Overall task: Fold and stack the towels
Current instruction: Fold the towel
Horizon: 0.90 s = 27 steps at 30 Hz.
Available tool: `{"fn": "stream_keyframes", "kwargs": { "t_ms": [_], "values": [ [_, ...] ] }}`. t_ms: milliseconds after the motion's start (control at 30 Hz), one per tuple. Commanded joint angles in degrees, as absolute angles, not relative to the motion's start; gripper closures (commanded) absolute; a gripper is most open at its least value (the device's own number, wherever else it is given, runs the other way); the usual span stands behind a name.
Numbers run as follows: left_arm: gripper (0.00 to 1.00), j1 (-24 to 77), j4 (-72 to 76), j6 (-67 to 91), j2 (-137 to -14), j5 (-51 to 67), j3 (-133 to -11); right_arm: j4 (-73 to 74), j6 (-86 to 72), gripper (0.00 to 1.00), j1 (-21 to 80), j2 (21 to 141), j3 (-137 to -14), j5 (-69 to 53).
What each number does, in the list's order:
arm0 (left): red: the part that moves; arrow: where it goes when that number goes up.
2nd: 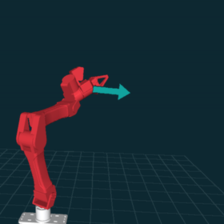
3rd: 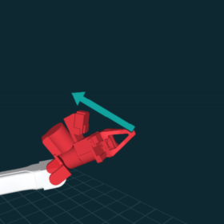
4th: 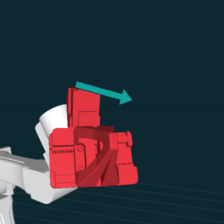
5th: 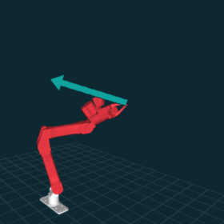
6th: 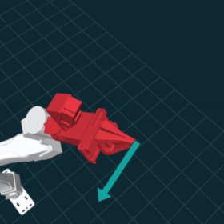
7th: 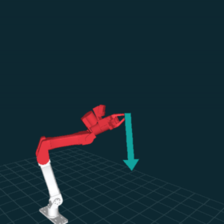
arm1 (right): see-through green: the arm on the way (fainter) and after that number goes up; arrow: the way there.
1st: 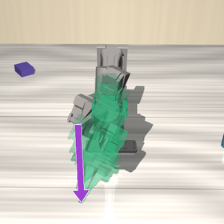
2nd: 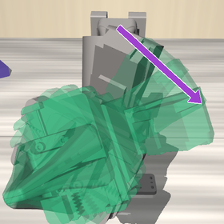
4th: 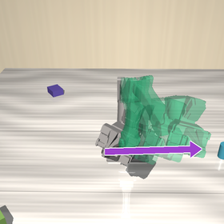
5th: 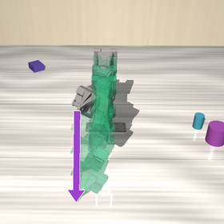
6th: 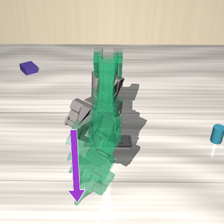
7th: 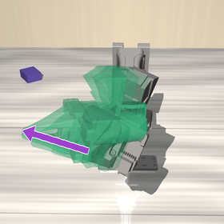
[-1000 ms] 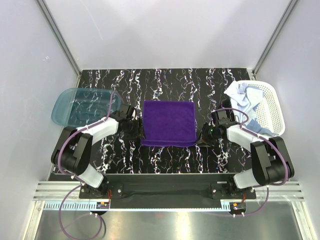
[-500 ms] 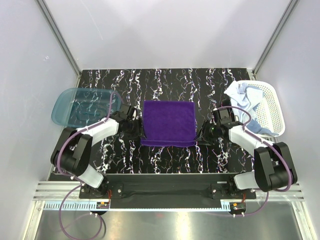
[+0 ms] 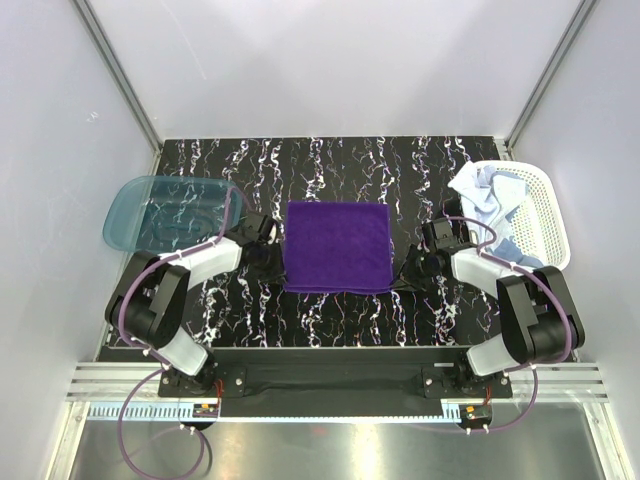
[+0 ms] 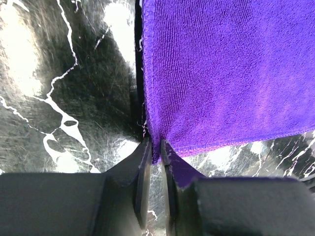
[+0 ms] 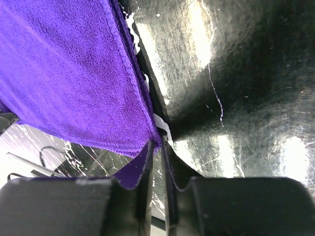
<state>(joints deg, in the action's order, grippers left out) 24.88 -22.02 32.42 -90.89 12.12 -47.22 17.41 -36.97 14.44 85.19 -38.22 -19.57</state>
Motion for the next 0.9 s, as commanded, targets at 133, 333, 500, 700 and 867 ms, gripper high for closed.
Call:
{"fn": "stream_keyframes", "kwargs": {
  "t_ms": [133, 333, 500, 700, 867],
  "values": [
    [0.58, 27.1, -26.3, 31.0, -88.3, 6.9, -51.3, 17.1, -36.1, 0.81, 14.9, 80.5, -38.8, -17.3],
    [0.59, 27.2, -26.5, 30.9, -89.8, 6.9, -52.3, 17.0, -36.0, 0.75, 15.0, 81.3, -39.5, -17.0],
    [0.69, 27.2, -26.1, 30.8, -91.0, 7.0, -52.5, 16.2, -36.0, 0.75, 15.0, 82.7, -39.3, -17.3],
    [0.76, 27.2, -26.5, 30.3, -91.4, 6.8, -53.1, 15.6, -35.9, 0.74, 15.0, 83.3, -39.2, -16.9],
    [0.78, 27.6, -26.9, 30.0, -91.4, 7.0, -53.5, 15.0, -36.0, 0.77, 15.0, 83.9, -38.9, -17.1]
  ]
}}
